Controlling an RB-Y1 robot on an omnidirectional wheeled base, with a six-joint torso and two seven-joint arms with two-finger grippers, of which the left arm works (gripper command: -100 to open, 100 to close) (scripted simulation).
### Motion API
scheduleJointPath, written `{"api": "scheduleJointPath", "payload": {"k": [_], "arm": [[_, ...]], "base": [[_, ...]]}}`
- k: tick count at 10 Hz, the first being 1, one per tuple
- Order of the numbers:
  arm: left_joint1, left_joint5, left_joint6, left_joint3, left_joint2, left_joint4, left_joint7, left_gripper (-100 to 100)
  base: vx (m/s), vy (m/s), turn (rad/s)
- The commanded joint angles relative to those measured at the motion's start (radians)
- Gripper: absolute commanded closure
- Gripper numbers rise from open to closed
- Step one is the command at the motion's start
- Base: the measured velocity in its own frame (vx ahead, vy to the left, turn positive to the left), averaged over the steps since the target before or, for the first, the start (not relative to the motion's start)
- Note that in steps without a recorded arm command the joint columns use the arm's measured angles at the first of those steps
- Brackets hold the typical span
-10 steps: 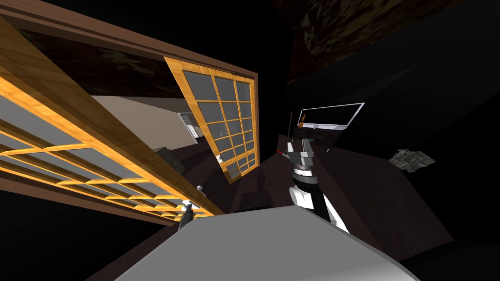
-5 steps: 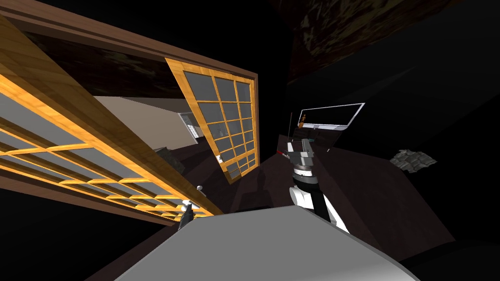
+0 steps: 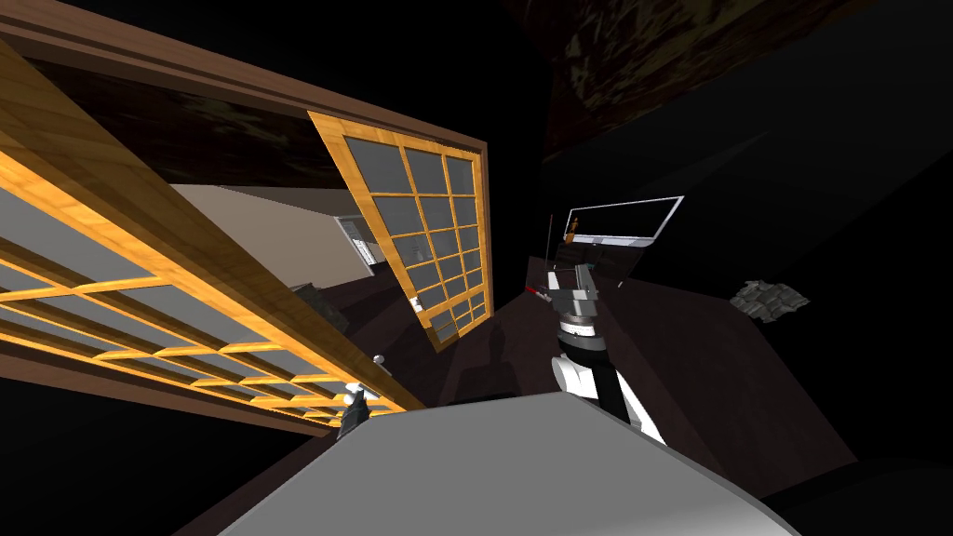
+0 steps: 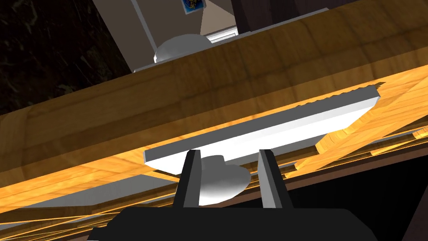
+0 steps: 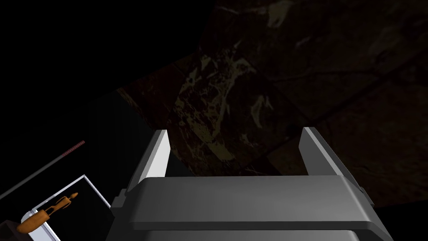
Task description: Pull the door open
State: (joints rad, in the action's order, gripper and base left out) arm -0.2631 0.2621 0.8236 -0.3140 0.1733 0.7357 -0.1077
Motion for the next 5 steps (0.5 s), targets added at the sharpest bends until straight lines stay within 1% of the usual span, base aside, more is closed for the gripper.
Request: {"api": "scheduleJointPath", "payload": {"k": [1, 5], "arm": [[0.002, 0.028, -0.007, -0.019, 0.024, -0.003, 0.045, 100], [0.007, 0.063, -0.002, 0.002, 0.032, -0.003, 0.142, 100]], "base": [[0.014, 0.023, -0.047], [-0.01, 0.015, -0.065]]}}
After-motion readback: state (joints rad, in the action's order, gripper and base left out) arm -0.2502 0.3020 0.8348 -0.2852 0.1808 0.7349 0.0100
